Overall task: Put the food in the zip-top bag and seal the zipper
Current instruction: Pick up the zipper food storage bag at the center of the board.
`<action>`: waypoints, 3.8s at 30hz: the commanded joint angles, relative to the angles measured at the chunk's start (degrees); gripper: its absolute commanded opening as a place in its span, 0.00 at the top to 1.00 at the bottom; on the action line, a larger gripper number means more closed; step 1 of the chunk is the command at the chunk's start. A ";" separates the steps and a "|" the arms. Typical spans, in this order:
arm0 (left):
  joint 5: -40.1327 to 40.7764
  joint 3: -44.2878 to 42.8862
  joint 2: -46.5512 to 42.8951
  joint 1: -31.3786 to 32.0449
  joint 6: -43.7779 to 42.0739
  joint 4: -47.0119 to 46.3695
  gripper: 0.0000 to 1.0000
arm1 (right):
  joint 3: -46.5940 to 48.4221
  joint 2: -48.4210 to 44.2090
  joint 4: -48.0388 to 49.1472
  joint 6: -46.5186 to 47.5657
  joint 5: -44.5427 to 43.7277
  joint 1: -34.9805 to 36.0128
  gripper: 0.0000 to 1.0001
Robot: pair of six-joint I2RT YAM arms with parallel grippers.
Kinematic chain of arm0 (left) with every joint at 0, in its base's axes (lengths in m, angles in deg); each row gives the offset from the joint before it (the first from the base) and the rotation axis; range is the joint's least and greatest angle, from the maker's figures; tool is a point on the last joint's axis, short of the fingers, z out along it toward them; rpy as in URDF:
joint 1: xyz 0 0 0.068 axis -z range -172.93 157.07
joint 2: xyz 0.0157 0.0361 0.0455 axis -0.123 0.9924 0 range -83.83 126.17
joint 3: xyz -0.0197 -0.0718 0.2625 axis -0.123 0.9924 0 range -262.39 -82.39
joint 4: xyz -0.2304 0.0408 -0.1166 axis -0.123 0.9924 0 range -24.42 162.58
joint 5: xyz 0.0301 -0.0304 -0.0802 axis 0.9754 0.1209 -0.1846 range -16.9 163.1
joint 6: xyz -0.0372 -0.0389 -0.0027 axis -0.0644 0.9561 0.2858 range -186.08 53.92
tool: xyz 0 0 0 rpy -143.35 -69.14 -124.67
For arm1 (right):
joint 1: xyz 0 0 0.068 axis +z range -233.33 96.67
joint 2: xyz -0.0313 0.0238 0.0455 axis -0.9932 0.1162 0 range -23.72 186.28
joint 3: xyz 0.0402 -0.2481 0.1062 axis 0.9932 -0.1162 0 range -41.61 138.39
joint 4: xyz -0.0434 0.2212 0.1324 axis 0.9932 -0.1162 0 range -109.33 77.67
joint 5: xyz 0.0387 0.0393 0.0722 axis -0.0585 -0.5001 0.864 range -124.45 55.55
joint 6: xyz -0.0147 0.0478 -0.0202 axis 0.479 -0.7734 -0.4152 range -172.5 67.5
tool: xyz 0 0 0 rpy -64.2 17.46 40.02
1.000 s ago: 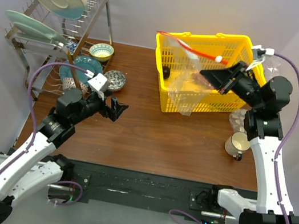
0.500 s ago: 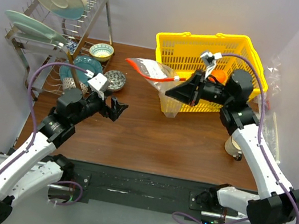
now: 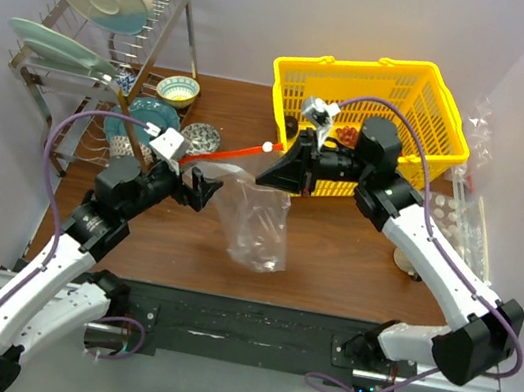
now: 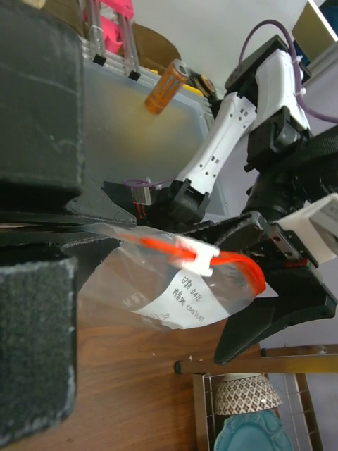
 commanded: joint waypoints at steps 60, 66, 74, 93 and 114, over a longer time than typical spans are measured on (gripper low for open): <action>7.40 -13.99 9.85 -0.38 30.01 6.13 0.04 | -32.39 -18.58 12.52 1.75 -50.77 6.87 1.00; 7.50 -18.57 10.64 -0.38 30.63 9.03 0.01 | -25.26 -14.54 13.13 4.02 -50.94 7.48 1.00; 6.35 -18.22 11.08 -0.38 32.30 9.21 0.01 | -30.52 -15.06 16.74 13.25 -54.55 9.76 1.00; 3.10 -11.81 14.86 -0.12 41.17 3.85 0.04 | -37.38 -17.26 20.70 16.87 -55.25 12.23 1.00; -2.17 -10.75 18.99 0.32 41.17 0.69 0.05 | -36.94 -16.38 19.91 17.13 -55.52 13.11 1.00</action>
